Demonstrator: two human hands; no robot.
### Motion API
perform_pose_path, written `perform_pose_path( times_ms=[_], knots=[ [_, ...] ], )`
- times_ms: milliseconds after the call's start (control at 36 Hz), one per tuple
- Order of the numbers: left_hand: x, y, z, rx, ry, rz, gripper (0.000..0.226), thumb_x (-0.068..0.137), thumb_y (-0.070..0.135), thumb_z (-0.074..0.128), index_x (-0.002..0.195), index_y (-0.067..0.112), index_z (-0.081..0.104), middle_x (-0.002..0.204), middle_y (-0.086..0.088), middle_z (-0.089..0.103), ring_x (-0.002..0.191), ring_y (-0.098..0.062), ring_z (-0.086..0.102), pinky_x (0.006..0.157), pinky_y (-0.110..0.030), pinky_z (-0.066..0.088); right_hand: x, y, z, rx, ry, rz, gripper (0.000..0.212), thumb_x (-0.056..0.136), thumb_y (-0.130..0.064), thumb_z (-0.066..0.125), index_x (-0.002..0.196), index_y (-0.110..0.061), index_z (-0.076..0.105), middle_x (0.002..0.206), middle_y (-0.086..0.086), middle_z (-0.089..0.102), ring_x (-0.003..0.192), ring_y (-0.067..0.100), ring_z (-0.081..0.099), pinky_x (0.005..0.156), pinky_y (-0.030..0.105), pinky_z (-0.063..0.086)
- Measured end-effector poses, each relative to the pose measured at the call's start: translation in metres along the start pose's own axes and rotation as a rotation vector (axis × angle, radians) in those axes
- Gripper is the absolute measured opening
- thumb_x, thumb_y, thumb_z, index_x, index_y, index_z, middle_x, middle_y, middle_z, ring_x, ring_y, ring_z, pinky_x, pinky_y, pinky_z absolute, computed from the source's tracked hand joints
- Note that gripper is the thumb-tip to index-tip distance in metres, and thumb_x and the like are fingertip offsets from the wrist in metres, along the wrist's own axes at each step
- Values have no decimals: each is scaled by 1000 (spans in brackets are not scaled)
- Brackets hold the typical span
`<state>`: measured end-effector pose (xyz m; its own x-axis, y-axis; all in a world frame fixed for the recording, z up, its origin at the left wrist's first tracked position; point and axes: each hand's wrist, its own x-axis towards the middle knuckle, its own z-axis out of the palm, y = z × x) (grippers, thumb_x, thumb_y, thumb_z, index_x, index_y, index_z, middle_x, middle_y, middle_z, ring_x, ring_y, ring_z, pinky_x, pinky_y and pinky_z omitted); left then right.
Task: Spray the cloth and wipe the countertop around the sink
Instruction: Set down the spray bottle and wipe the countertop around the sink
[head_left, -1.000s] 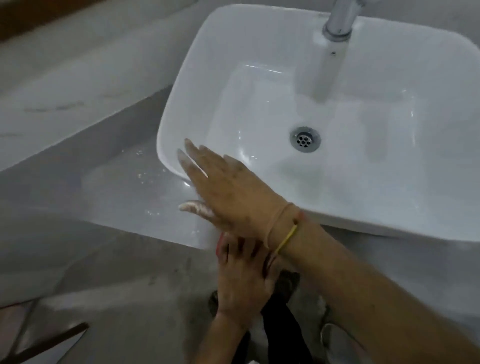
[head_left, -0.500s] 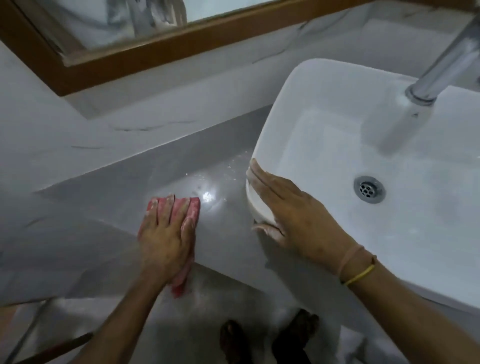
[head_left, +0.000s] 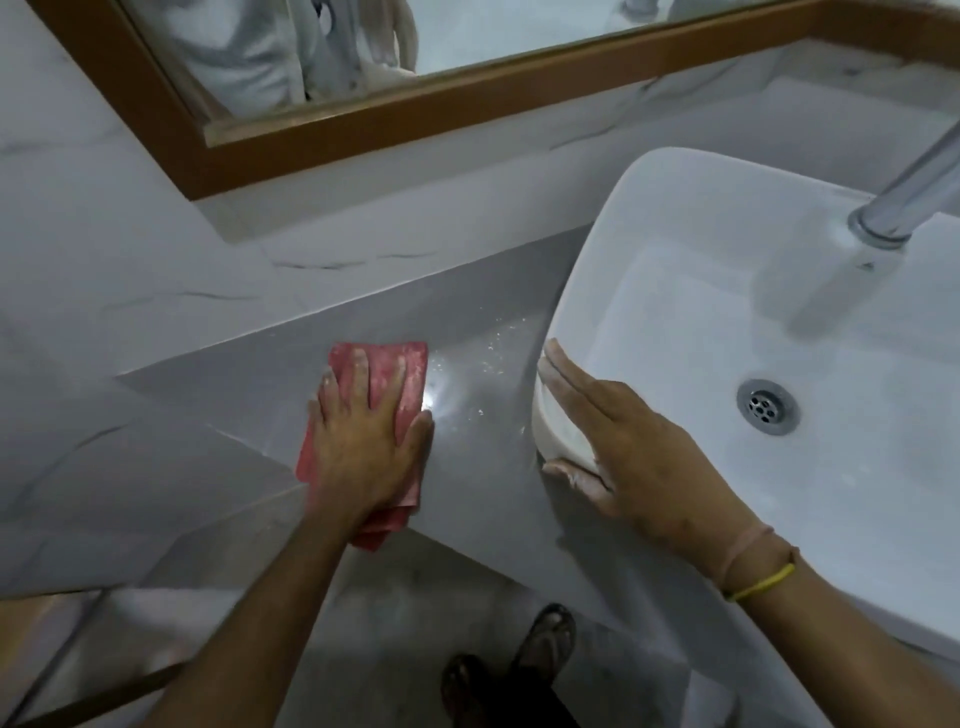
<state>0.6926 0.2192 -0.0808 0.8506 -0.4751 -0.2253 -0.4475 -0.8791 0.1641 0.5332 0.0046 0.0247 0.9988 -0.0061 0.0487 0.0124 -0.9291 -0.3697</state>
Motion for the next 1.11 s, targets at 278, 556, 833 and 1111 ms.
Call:
perform_pose_path(
  times_ms=[278,556,833,1111],
  knots=[
    [31,-40,-6,51,35,-4,60,94,51,14,151,35,11,162,-15,14,147,-39,17,120,-51,17,0,-3,0,77,-1,54,87,79,-34,75,149,-18,26,161,-4,20,129,19,49,91,32,55],
    [-3,25,-2,1,30,74,53,98,37,19,150,27,22,160,-11,22,150,-29,15,121,-45,20,2,-2,-4,125,-35,69,86,79,-32,73,150,-22,24,162,-8,15,132,15,45,90,31,55],
    [-6,-10,-4,33,-55,-7,67,93,53,-3,150,26,21,159,-16,23,147,-37,21,117,-52,26,4,-3,-5,121,-21,88,91,72,-33,78,147,-19,30,160,-5,23,126,15,53,76,31,60],
    [95,66,-10,0,26,101,55,100,32,11,153,22,-1,164,-4,2,151,-26,-7,123,-43,8,6,-6,-3,32,-34,129,93,69,-41,80,146,-22,32,159,-8,25,122,15,57,71,29,60]
  ],
)
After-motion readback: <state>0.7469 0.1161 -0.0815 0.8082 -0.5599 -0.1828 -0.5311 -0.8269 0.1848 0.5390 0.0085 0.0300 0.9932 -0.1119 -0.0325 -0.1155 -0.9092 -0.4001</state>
